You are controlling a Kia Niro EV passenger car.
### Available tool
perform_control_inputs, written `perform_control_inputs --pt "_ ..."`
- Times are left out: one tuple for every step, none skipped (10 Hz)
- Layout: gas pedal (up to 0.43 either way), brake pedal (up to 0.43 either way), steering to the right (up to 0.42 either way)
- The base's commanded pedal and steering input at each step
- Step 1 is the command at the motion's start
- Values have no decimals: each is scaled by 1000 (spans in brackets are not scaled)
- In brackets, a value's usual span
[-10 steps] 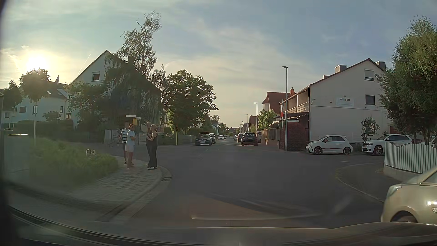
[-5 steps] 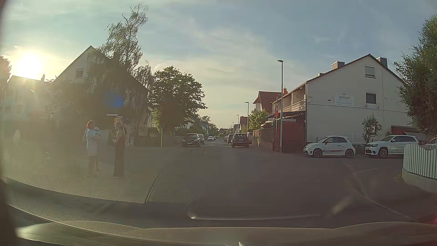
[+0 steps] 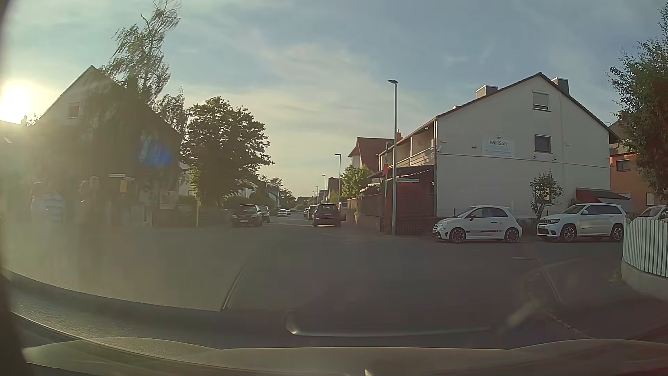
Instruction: Follow the waypoints while adhering to traffic rules and regulations
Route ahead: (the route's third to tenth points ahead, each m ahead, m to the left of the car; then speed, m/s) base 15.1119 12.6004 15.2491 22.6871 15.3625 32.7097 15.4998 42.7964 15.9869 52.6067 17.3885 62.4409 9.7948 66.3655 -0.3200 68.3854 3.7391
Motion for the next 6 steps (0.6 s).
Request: perform_control_inputs --pt "0 213 244" --pt "0 213 240" --pt "0 213 225" --pt "0 213 199" --pt "0 207 173" --pt "0 207 140"
